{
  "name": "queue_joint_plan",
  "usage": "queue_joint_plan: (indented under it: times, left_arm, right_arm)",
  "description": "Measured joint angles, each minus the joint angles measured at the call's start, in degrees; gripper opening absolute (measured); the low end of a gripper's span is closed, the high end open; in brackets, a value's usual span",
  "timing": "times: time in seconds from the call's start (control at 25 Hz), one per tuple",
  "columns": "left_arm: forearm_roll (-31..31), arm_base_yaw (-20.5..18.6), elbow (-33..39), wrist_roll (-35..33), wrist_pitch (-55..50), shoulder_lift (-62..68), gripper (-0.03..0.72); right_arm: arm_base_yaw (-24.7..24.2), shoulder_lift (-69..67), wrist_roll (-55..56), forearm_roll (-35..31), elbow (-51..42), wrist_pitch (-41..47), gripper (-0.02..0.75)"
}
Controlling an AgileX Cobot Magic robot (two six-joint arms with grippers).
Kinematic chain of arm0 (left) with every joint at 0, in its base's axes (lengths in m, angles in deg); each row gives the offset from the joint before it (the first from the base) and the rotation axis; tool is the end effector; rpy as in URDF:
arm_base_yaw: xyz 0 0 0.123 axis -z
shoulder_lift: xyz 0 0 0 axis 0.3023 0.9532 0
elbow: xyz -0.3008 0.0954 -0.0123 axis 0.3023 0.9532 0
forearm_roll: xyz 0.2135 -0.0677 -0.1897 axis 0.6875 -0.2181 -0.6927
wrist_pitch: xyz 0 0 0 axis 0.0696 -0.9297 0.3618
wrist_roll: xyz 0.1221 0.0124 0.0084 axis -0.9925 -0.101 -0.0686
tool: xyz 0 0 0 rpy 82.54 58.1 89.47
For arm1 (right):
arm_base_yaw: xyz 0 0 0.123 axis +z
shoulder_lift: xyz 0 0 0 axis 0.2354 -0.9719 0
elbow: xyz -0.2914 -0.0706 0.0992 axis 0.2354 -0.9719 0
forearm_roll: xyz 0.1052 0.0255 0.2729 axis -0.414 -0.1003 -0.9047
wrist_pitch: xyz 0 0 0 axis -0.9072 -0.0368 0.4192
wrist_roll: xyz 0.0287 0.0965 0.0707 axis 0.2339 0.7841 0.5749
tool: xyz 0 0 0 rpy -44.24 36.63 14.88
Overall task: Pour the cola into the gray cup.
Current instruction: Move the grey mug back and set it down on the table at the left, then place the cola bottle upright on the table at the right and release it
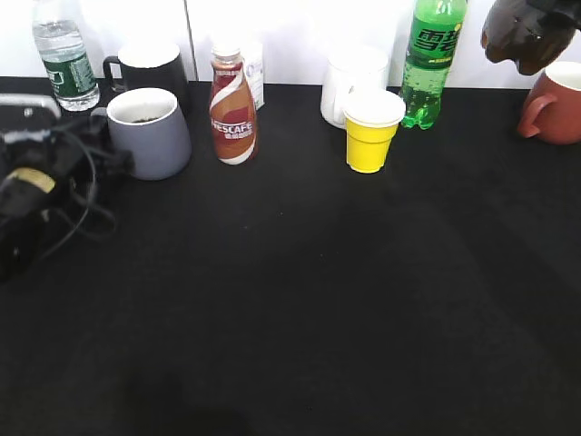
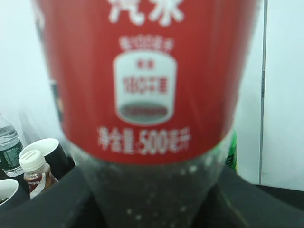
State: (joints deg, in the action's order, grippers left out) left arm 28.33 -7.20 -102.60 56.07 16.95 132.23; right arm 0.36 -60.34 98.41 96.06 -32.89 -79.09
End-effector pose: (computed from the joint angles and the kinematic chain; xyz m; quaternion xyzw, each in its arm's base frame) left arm 0.4201 -0.0735 0.0800 0.0326 0.7325 -0.0732 0.6760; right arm 0.3113 0.0970 0.3169 -0.0759 0.6803 0.2065 0.6992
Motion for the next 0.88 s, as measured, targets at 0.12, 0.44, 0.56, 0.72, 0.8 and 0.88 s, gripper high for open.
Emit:
queue_joint_plan:
  times: [0.12, 0.44, 0.56, 0.72, 0.8, 0.88]
  left_arm:
    - [0.1, 0.0, 2.7, 0.0, 0.5, -0.6, 0.249]
    - [0.9, 0.0, 10.7, -0.5, 0.3, -10.1, 0.243]
    - [1.8, 0.0, 19.1, -0.5, 0.3, -18.8, 0.242]
    - [2.1, 0.0, 29.7, -0.6, 0.3, -31.4, 0.241]
    - [2.5, 0.0, 30.7, -0.7, 0.3, -35.0, 0.241]
    - [2.8, 0.0, 30.8, -1.1, 0.3, -36.7, 0.241]
  right_arm:
    - [0.0, 0.0, 0.0, -0.1, 0.0, 0.0, 0.343]
    - [0.0, 0.0, -6.3, -2.0, 0.0, 0.2, 0.344]
    - [0.0, -4.0, -20.7, -14.7, 0.0, -0.8, 0.344]
    - [0.0, -14.8, -26.8, -20.1, 0.0, -10.7, 0.344]
    - [0.0, -19.1, -32.1, -28.6, 0.0, -12.1, 0.344]
    - [0.0, -24.0, -35.3, -35.2, 0.0, -17.3, 0.344]
